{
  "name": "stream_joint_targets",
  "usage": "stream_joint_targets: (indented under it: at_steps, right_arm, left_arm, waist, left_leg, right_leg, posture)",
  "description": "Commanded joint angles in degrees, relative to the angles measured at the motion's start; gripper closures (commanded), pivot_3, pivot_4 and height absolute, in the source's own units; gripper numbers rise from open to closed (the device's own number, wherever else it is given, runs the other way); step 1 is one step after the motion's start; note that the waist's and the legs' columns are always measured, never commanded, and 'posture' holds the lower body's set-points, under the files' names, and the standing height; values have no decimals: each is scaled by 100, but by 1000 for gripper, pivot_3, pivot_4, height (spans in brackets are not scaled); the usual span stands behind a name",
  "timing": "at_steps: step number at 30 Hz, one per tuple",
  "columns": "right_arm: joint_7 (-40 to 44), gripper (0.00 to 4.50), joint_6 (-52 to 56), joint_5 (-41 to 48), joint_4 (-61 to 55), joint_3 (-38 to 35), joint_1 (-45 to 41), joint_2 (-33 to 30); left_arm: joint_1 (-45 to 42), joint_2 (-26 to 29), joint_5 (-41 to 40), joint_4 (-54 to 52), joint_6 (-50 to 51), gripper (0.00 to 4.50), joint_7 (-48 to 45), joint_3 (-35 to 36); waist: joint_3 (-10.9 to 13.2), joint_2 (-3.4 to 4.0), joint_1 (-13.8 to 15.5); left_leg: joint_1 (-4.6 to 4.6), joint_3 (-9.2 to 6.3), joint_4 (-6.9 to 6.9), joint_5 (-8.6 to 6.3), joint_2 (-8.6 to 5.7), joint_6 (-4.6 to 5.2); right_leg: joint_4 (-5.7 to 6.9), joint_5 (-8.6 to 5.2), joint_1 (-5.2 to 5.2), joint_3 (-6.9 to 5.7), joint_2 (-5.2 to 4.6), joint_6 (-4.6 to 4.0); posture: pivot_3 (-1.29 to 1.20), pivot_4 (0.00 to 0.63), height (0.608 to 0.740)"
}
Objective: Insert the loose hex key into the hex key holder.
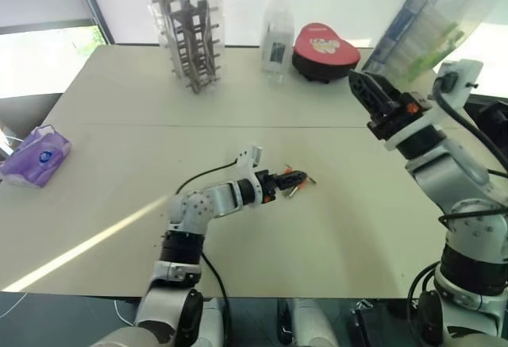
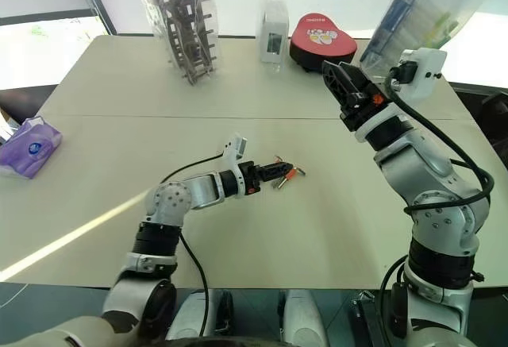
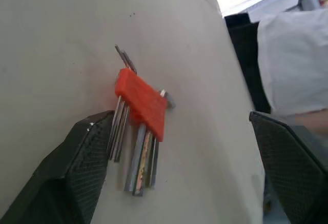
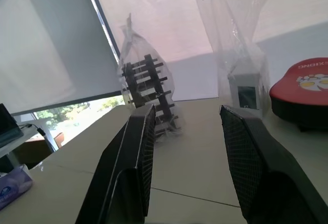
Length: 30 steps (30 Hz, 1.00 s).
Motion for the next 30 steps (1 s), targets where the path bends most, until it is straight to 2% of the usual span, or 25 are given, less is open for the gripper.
stream_joint_targets:
  at_steps: [1,5,7,10,13,17,21,25,30]
  right_arm:
    - [201,2452,-164,-101,14,-2,-187,-46]
    - [510,2452,-90,-264,177,65,-242,-248]
    - [790,2452,194,-367,219,156,-144,-660]
    - [1912,2452,338,-1085,-21,594,543,-1920]
    - [3054,2452,-63,-1904,-233,934,1364,-3104]
    - [4002,2452,-576,-2621,-167,914,2125,-3906]
    - [4454,2452,-818,-2960,3,645,2435,-4120]
    - [4749,2452,-873,-3128,91,362,2481,-4149]
    - [5025,2452,-829,-3247,82,72,2519,-4138]
  left_arm:
    - [34,609,596,-330,-258,30,-248,-355]
    - [100,1416,1024,-963,-857,30,-1029,-894]
    - [48,1631,1028,-1146,-987,30,-1289,-880]
    - [-151,2014,1333,-1244,-1654,30,-1717,-832]
    - [-464,2312,1881,-973,-2653,30,-2065,-880]
    - [-987,2481,2465,-277,-3887,30,-2540,-938]
    - [-1233,2698,2496,126,-4240,30,-3394,-962]
    - [-894,3180,1851,-410,-3478,30,-4445,-837]
    - [-448,3651,1411,-1010,-2891,30,-5031,-742]
  waist:
    - [0,1,-40]
    - [3,6,-37]
    - [6,9,3]
    - [7,7,136]
    - [10,7,185]
    - [12,3,221]
    - [13,2,203]
    - [13,1,166]
    - [14,1,121]
  left_leg:
    - [0,-1,-1,0,0,0]
    - [0,-2,-4,0,0,0]
    - [-6,-1,-4,0,0,-1]
    - [-16,2,-3,0,-5,-1]
    - [-25,5,-2,0,-13,0]
    - [-23,6,2,0,-16,0]
    - [-20,10,3,0,-13,0]
    - [-20,9,2,0,-12,-1]
    - [-20,2,3,1,-11,-2]
  right_leg:
    - [2,0,-1,0,1,0]
    - [5,-1,-8,1,3,-1]
    - [4,-2,-13,1,1,-3]
    - [-8,-4,-15,1,-8,-6]
    - [-24,-6,-7,2,-9,-7]
    - [-26,-6,-8,6,-9,-8]
    - [-24,-7,-8,5,-4,-9]
    - [-16,-6,-11,4,-3,-5]
    - [-12,-7,-10,4,-4,-1]
  posture:
    - [0,150,740]
    - [0,150,740]
    - [0,150,740]
    - [0,150,740]
    - [0,150,740]
    - [0,150,740]
    - [0,150,740]
    - [0,150,740]
    - [0,150,740]
